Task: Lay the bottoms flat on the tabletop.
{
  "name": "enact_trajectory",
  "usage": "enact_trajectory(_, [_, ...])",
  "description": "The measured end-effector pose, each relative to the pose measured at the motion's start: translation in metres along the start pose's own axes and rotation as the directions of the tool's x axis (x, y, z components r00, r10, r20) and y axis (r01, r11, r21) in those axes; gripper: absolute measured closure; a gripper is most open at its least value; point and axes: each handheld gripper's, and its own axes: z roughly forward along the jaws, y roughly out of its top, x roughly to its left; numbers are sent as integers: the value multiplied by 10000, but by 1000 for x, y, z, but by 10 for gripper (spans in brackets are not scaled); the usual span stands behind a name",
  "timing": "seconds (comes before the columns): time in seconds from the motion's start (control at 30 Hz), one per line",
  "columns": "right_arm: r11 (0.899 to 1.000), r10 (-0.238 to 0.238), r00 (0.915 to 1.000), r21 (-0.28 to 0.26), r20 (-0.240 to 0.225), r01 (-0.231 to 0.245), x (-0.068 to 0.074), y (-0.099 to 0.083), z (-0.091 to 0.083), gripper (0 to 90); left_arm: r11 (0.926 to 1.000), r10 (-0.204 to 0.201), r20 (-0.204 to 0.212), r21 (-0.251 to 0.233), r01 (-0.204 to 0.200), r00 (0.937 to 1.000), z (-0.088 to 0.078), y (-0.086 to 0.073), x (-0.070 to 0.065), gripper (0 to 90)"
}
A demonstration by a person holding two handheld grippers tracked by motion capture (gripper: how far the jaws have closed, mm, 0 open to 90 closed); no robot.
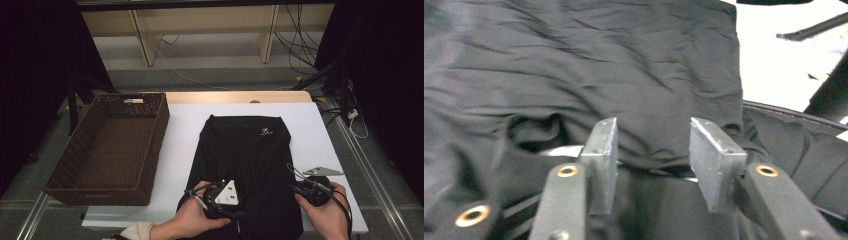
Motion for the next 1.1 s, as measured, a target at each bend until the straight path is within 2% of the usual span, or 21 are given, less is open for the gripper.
enact_trajectory(0.13, [9968,-557,9977,-604,-394,533,4,1,2,555,9990,-388,-253,-220,383,9989,-14,-7,8,469])
enact_trajectory(0.2, [9946,-681,9960,-829,-581,631,7,1,3,519,9975,-640,-421,-331,626,9971,-21,-11,11,415])
enact_trajectory(0.37, [9876,-1134,9908,-1175,-733,1044,12,3,5,441,9912,-1214,-946,-648,1156,9881,-38,-20,23,280])
enact_trajectory(0.53, [9847,-1155,9900,-1404,-807,1035,16,2,7,372,9862,-1547,-1418,-809,1443,9777,-48,-30,32,171])
enact_trajectory(0.73, [9780,-1230,9873,-1810,-1008,1033,17,3,7,327,9843,-1623,-1660,-969,1477,9727,-57,-39,39,133])
enact_trajectory(0.9, [9758,-1252,9859,-1934,-1113,1021,19,3,8,297,9768,-1980,-1850,-1189,1781,9626,-66,-46,46,117])
enact_trajectory(1.03, [9739,-1176,9864,-2075,-1151,919,20,3,9,279,9742,-2060,-2070,-1352,1806,9564,-74,-53,50,125])
enact_trajectory(1.1, [9732,-1130,9865,-2134,-1187,858,20,3,9,270,9702,-2210,-2091,-1462,1930,9526,-76,-56,51,130])
